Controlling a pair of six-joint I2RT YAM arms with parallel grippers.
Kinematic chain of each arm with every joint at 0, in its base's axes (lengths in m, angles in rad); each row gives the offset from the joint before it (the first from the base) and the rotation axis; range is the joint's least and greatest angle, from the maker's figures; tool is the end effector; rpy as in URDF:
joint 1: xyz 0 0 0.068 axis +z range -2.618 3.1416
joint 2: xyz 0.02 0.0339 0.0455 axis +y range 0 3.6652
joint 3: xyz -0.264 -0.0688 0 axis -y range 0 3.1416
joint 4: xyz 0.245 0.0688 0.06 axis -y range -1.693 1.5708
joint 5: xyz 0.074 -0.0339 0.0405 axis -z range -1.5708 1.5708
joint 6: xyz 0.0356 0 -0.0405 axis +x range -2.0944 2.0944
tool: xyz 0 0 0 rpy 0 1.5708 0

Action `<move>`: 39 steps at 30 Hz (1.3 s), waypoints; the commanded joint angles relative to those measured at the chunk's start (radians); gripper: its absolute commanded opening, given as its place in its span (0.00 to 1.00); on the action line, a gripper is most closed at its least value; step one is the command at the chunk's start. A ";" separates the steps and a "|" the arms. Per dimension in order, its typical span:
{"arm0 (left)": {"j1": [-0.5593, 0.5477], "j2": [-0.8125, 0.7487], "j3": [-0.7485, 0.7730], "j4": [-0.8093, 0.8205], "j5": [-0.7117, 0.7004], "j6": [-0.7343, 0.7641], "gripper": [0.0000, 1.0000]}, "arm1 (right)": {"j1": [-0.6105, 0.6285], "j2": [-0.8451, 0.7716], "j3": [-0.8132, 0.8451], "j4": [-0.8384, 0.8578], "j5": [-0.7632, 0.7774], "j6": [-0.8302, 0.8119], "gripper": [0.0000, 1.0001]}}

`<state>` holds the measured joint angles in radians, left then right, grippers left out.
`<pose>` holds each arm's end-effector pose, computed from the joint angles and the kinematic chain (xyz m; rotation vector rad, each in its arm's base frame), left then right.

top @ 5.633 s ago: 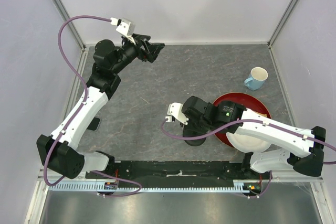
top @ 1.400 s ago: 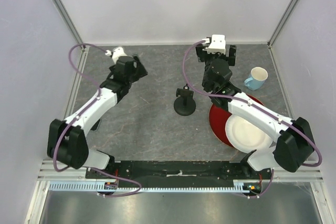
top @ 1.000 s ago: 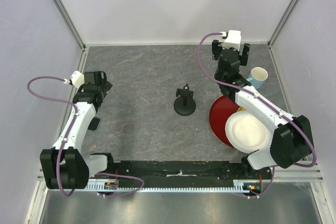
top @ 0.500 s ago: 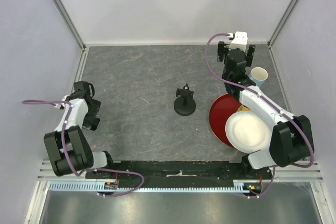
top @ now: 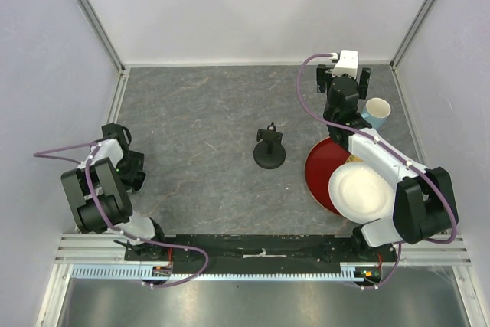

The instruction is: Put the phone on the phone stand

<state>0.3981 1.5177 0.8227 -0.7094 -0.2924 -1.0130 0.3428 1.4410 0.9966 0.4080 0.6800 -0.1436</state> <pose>0.2269 0.1066 0.1597 -1.8926 2.1674 0.3312 0.3225 0.0913 0.3204 0.1378 1.6070 -0.3910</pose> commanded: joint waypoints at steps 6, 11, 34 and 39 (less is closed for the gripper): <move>0.007 0.041 0.001 0.022 0.006 -0.027 0.88 | -0.001 -0.011 -0.018 0.087 -0.005 -0.022 0.98; 0.007 0.018 -0.023 0.036 0.024 -0.044 0.69 | 0.001 -0.011 -0.024 0.100 -0.002 -0.028 0.98; -0.412 -0.102 -0.023 0.073 -0.125 0.021 0.02 | 0.007 -0.014 -0.049 0.155 0.015 -0.042 0.98; -0.588 -0.062 -0.004 0.050 -0.139 0.021 0.02 | 0.012 -0.016 -0.056 0.169 0.012 -0.053 0.98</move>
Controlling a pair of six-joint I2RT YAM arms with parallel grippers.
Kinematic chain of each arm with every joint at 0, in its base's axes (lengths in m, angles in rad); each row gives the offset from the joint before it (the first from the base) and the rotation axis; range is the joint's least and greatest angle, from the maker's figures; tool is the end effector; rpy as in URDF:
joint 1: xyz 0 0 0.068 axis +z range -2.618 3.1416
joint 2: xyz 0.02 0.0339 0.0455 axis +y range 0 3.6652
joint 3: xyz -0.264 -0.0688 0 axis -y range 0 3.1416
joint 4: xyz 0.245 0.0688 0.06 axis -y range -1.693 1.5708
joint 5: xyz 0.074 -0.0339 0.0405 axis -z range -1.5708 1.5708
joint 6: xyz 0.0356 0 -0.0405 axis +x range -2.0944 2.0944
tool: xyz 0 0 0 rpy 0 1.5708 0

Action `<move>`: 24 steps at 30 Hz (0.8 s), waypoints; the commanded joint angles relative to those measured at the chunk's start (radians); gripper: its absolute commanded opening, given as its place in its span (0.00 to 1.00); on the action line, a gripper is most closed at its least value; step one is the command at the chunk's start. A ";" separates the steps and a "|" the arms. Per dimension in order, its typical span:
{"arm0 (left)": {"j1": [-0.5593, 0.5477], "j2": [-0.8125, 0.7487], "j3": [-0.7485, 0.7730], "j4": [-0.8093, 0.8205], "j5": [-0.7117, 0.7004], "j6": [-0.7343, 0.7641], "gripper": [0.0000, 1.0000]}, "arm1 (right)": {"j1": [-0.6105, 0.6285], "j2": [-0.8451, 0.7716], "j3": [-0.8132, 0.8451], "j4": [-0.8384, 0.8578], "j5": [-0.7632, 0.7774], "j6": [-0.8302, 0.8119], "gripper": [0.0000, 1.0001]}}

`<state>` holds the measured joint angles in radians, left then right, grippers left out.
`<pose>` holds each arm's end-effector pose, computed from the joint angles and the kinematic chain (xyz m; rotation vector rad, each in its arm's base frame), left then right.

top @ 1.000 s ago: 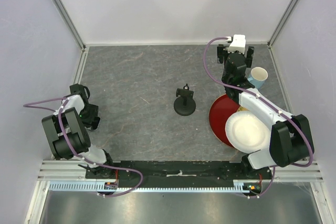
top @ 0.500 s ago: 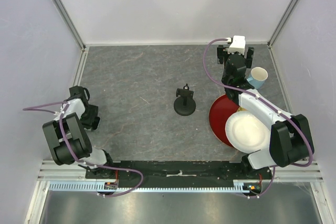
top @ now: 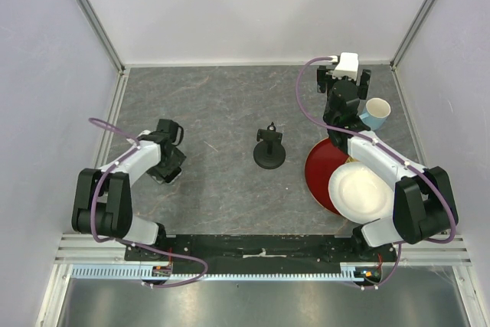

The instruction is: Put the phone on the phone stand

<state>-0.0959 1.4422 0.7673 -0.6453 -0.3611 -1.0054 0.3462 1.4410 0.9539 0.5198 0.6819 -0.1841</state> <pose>0.2416 -0.0106 0.1651 -1.2561 2.4261 0.2449 0.3199 0.0916 0.3169 0.1343 1.5530 -0.3951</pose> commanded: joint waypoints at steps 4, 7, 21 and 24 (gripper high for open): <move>-0.113 0.015 0.075 -0.048 -0.076 0.017 0.33 | 0.016 -0.022 -0.026 0.080 0.004 -0.023 0.98; -0.111 0.021 0.101 -0.076 -0.107 0.019 0.69 | 0.023 -0.027 -0.035 0.098 0.004 -0.040 0.98; 0.017 0.132 0.214 -0.099 0.023 0.106 1.00 | 0.036 -0.024 -0.040 0.114 -0.002 -0.064 0.98; 0.060 0.130 0.201 -0.071 0.048 0.139 1.00 | 0.039 -0.021 -0.037 0.109 -0.004 -0.063 0.98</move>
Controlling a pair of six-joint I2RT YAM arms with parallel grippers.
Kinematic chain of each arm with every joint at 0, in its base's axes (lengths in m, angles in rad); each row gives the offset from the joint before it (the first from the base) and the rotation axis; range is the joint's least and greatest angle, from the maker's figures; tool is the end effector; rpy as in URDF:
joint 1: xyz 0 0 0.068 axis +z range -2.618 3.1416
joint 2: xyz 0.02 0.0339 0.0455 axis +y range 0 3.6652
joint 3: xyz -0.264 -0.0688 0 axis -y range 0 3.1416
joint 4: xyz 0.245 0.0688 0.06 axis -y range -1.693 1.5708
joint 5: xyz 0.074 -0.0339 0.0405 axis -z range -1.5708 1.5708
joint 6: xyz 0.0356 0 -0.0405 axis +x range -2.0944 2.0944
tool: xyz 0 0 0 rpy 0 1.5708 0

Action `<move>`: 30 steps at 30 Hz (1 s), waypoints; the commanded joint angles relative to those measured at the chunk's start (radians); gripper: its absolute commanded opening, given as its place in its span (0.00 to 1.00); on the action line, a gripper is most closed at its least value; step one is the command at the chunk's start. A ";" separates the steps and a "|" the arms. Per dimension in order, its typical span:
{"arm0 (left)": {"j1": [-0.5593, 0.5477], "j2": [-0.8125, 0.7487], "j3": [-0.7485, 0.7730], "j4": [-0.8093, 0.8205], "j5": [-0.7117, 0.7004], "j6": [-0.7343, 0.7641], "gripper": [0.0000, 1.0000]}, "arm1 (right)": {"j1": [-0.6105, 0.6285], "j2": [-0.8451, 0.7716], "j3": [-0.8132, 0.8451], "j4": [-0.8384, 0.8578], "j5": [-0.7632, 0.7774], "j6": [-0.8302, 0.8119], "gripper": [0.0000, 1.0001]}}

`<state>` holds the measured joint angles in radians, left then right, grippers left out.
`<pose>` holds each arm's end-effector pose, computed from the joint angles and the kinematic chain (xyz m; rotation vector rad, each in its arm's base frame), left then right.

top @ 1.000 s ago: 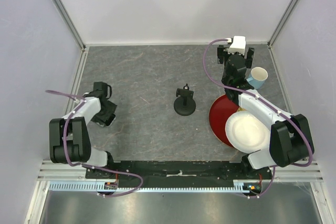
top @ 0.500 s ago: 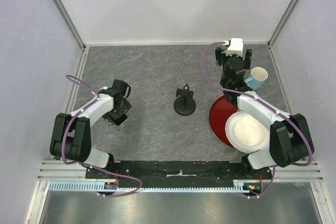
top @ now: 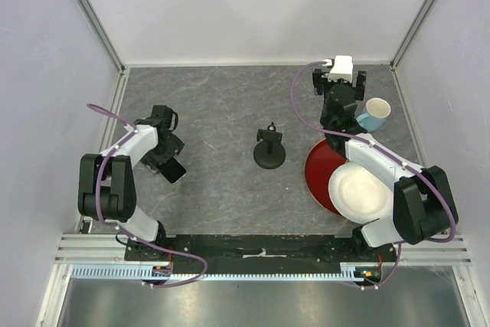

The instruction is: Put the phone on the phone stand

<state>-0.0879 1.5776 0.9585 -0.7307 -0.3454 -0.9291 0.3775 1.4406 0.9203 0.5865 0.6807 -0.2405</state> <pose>0.2797 -0.0125 0.1793 -1.1798 2.5064 0.2724 0.3146 0.1007 0.3123 0.0808 1.5306 -0.4016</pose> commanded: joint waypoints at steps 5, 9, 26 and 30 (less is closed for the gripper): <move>0.076 0.019 -0.001 0.079 0.074 0.131 1.00 | 0.008 -0.022 -0.009 0.053 -0.003 -0.011 0.98; 0.077 0.032 -0.012 0.114 0.069 0.145 1.00 | 0.008 -0.025 -0.018 0.070 -0.006 -0.017 0.98; 0.083 0.110 -0.033 0.083 0.056 0.049 0.90 | 0.008 -0.017 -0.023 0.082 -0.007 -0.020 0.98; 0.083 0.101 -0.047 0.082 0.036 0.036 0.77 | 0.009 -0.014 -0.018 0.078 -0.001 -0.019 0.98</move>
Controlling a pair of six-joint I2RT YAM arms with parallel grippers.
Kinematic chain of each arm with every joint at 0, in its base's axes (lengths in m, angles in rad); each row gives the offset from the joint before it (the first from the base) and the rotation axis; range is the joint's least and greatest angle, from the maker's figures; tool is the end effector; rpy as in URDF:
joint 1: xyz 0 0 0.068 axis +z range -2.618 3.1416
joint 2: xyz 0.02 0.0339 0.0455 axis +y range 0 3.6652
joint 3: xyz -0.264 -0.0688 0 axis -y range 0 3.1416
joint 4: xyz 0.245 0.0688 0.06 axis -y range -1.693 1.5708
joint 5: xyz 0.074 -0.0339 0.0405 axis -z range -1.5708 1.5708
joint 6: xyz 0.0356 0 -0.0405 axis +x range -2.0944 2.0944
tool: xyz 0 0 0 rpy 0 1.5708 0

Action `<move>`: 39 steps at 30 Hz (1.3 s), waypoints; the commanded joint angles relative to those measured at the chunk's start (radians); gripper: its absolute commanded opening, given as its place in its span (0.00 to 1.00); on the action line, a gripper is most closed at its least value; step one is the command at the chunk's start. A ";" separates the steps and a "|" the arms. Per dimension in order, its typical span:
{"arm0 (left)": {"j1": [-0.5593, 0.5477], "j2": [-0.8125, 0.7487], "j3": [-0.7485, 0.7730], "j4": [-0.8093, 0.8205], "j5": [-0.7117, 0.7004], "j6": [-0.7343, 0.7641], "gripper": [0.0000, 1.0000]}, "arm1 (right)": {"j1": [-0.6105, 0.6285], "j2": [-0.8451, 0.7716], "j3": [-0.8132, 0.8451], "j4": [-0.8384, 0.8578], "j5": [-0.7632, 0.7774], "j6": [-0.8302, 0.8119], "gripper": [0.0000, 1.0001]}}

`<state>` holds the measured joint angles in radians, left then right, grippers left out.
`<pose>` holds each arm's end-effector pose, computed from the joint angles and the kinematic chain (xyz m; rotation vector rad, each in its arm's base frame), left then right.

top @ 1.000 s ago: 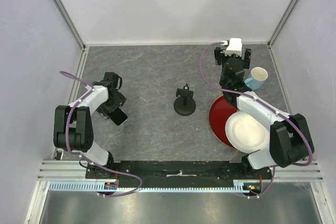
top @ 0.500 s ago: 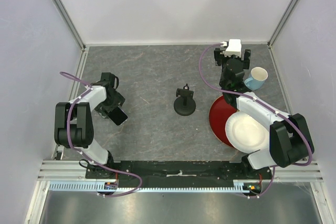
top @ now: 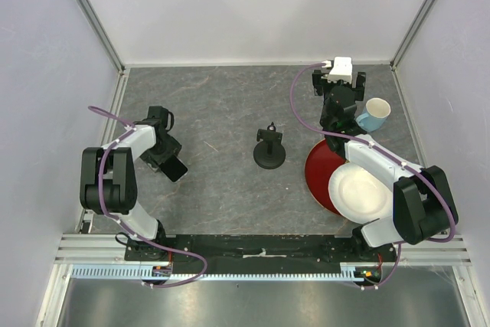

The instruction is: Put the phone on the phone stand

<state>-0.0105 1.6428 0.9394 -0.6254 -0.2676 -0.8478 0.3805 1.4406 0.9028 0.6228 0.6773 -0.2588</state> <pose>0.2907 0.0064 0.1589 -1.1822 2.5439 0.2014 0.3131 0.1012 0.3099 0.0706 1.5163 -0.4044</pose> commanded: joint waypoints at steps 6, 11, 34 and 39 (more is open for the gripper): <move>0.006 0.005 -0.042 -0.013 -0.056 -0.031 0.23 | 0.006 -0.014 -0.001 0.041 0.001 0.004 0.98; 0.006 -0.063 -0.045 -0.005 -0.064 -0.023 0.02 | 0.005 -0.016 -0.001 0.041 -0.002 0.009 0.98; -0.398 -0.372 0.056 0.938 0.205 0.448 0.02 | 0.000 0.072 0.226 -0.363 -0.363 0.199 0.98; -0.525 -0.161 0.240 1.128 0.229 0.602 0.02 | -0.026 0.079 0.271 -0.428 -0.565 0.253 0.98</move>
<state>-0.4606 1.3945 1.0275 0.1913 -0.0765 -0.4534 0.3752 1.5150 1.1023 0.2527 0.3004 -0.0742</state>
